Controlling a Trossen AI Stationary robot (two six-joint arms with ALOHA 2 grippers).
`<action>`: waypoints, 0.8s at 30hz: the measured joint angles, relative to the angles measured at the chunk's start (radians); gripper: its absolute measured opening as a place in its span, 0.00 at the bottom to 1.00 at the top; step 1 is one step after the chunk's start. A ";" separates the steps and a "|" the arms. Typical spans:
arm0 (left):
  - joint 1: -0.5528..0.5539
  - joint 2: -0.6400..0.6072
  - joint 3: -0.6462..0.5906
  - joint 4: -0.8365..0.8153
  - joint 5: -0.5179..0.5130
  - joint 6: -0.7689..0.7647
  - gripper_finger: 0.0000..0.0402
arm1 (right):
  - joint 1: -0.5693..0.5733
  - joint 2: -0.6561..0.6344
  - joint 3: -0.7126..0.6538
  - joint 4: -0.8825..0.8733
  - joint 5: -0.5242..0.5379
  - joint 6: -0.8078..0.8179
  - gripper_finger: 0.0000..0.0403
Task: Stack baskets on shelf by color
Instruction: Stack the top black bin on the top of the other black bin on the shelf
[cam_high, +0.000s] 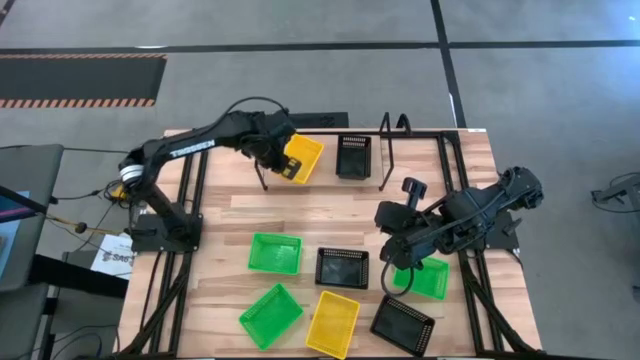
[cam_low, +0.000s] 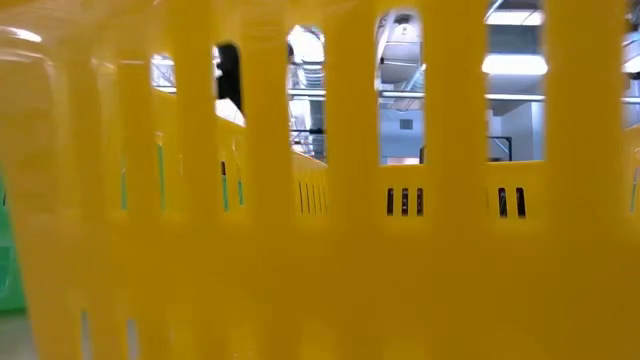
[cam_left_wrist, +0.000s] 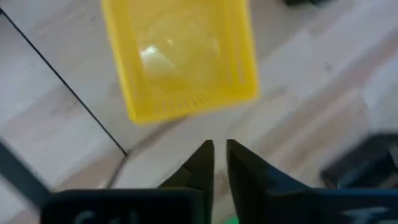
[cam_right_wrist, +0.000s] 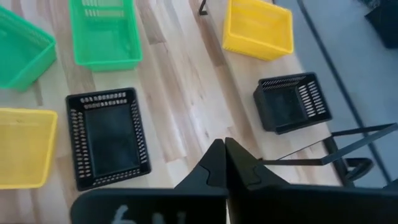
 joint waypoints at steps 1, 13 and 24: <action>-0.028 -0.022 0.000 -0.016 -0.014 0.001 0.02 | 0.000 0.000 0.000 0.000 -0.010 0.004 0.03; -0.475 -0.284 0.001 -0.103 -0.317 -0.214 0.03 | -0.134 0.059 0.002 0.013 -0.256 0.055 0.11; -0.692 -0.346 0.001 -0.230 -0.448 -0.318 0.03 | -0.265 0.385 0.001 0.197 -0.582 -0.170 0.20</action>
